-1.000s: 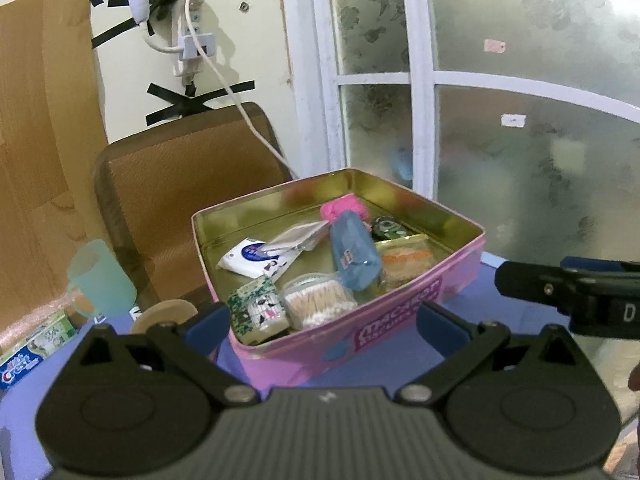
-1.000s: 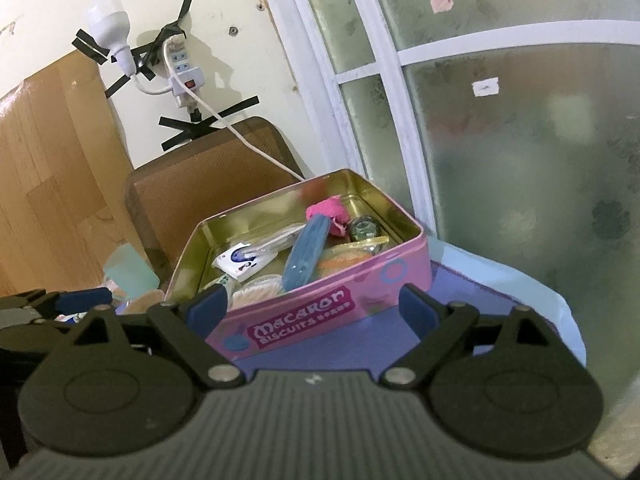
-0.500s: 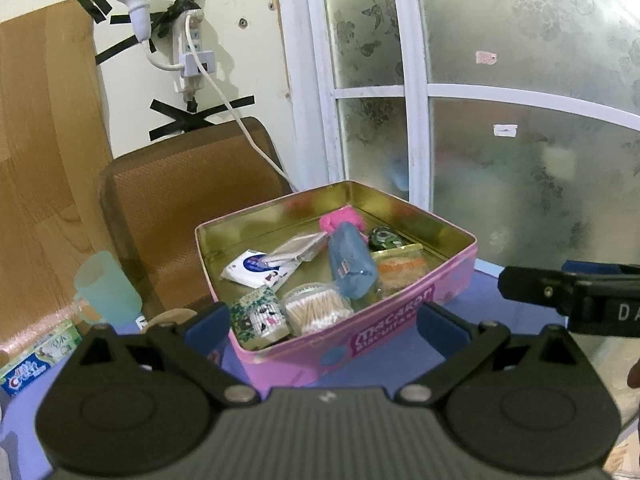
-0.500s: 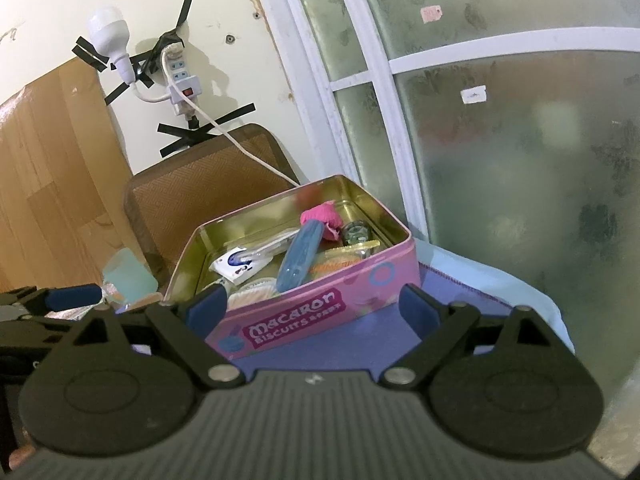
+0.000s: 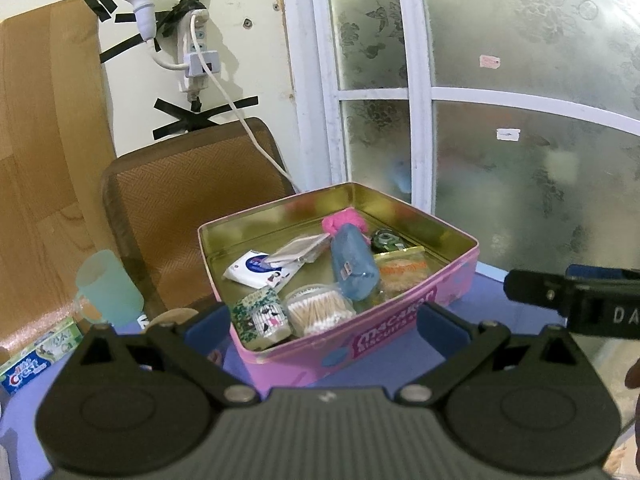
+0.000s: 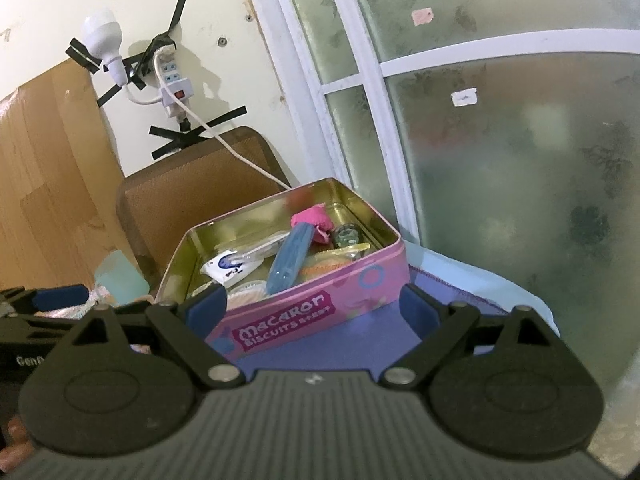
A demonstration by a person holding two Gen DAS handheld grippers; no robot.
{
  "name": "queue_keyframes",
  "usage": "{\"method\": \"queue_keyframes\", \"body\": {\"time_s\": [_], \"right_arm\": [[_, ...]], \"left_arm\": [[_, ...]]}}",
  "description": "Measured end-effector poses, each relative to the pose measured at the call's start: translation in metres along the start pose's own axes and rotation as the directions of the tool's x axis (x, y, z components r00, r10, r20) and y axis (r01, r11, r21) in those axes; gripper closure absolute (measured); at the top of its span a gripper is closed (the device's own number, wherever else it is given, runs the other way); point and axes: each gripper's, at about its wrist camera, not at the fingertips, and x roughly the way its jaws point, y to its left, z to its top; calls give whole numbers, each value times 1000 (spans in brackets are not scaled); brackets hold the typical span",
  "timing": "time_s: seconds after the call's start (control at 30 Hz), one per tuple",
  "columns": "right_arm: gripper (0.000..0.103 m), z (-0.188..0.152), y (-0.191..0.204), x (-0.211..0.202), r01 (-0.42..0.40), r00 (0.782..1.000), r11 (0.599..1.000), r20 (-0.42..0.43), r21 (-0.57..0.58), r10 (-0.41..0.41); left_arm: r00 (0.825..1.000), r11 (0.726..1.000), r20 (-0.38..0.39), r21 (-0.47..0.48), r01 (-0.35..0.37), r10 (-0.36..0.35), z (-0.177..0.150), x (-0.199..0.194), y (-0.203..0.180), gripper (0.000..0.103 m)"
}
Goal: Organize soft objects
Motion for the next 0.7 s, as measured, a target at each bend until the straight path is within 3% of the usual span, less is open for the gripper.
{"method": "queue_keyframes", "body": {"time_s": [0.7], "right_arm": [[8, -3, 1, 8, -12, 1000, 1000, -26, -23, 11]], "left_arm": [[1000, 1000, -1, -6, 1, -1, -1, 2, 6, 0]]}}
